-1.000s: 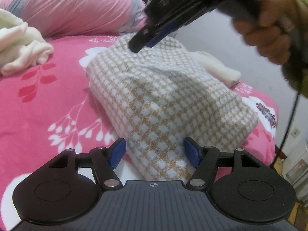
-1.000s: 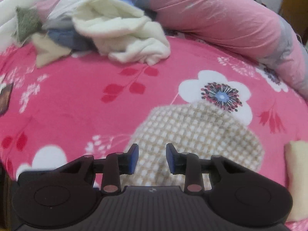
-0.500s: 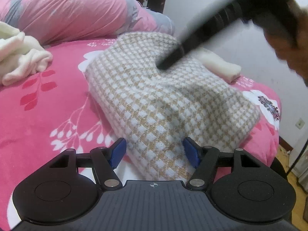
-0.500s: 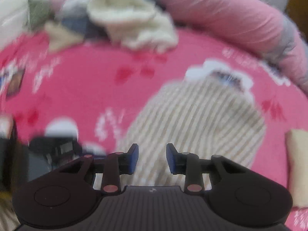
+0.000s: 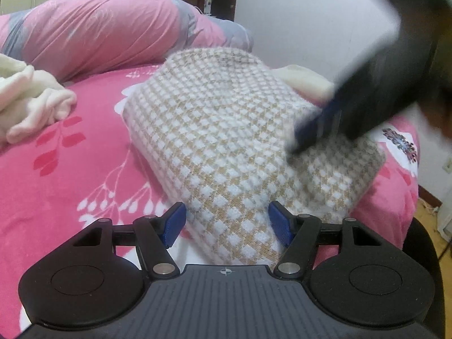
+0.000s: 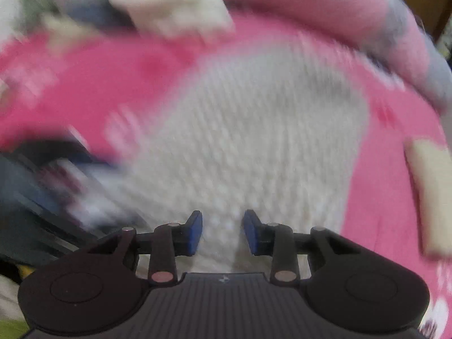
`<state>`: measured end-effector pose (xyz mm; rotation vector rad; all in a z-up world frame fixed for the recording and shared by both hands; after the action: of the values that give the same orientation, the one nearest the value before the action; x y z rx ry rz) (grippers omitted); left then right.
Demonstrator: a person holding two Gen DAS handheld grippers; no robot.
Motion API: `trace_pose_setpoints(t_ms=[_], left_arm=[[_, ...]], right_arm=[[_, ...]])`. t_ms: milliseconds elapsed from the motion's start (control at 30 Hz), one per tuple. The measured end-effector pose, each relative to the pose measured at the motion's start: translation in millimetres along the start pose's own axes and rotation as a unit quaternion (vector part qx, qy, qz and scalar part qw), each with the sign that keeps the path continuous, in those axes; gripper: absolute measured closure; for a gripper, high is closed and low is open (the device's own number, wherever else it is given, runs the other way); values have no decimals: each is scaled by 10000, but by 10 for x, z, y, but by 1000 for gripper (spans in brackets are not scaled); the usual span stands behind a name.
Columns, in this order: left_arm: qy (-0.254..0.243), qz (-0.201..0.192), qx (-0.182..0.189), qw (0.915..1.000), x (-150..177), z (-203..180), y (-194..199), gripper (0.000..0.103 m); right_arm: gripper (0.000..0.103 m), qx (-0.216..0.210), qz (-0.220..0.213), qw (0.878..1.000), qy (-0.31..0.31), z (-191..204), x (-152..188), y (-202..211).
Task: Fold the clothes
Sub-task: 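Sweep the right tool's fingers across the cardigan's surface to flatten it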
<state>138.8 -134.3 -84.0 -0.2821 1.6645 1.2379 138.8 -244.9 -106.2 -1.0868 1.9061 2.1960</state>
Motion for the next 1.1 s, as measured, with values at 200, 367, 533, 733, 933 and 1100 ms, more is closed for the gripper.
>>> trace_pose_setpoints(t_ms=[200,367,533,733,933,1100], left_arm=[[95,-381,-165,9991,-176,79,309,41],[27,-1171,-251,9928,-664,137,508,41],[-293,-553,-56,9980,-776,-111,-241,56],[-631,-353,-5,9974,-664,-159,-457,53],[-471,-857,69,9952,-1242,-11,-257,52],[-736,-78,-182,9971,-1162,30,-1104,49]], right_arm=[[68,425,-324,9983,223,68,27,146],[68,438,-1402,9890,-155,-268,-317,798],[70,329,-1316,9886,-652,-734,-345,339],[69,-393,-1275,9817,-1355,-1061,-100,89],[69,-240,-1773,9780,-1074,-1146,-632,568],[69,-110,-1698,9796,-1068,-1308,-698,2]])
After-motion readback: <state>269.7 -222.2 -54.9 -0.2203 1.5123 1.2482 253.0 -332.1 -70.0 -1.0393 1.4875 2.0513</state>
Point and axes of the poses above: each gripper's, at about its wrist camera, not at the fingertips, and y roughly against the way its jaws point, z to its left, x to its underside, the point moved 9 cm from there along -y, roughly the way its jaws point, and after that the axes turned 10 degrees about -x, right-handed, at the moved point
